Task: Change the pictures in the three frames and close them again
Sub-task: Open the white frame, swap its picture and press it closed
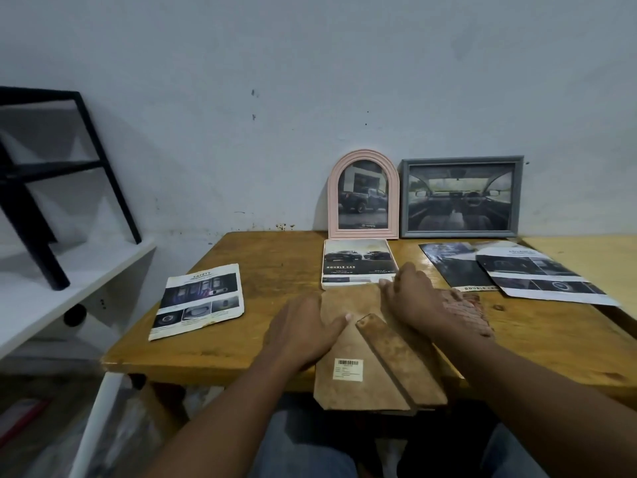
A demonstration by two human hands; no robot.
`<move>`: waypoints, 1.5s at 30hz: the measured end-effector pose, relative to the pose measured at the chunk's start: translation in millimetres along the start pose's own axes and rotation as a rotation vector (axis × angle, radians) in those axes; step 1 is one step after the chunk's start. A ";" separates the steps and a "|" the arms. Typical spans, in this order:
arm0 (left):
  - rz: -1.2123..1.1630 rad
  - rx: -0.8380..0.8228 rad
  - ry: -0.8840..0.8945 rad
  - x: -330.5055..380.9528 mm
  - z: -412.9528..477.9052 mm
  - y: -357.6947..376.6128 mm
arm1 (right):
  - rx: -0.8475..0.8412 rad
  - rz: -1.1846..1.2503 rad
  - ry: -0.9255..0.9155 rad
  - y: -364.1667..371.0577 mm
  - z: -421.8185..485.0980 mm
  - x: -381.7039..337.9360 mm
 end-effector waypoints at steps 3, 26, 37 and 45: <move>0.141 0.013 0.001 1.0 0.2 2.9 | -0.040 -0.151 -0.060 7.1 -5.9 -8.3; -0.332 0.028 -0.013 -12.3 117.8 26.0 | -0.127 -0.291 -0.041 51.1 87.8 -13.0; -0.246 0.085 -0.020 -17.4 122.7 24.5 | -0.033 -0.171 0.013 32.7 85.5 -14.6; -0.291 0.113 -0.014 -18.6 122.9 21.4 | 0.070 0.197 -0.033 14.1 87.5 -39.2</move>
Point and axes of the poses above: each hand's wrist, its own z-axis towards the middle knuckle, its own y-axis out of the palm, x = y × z, the point moved 9 cm from there along z, towards the middle knuckle, and after that the axes turned 6 degrees about -z, right-handed, at the moved point
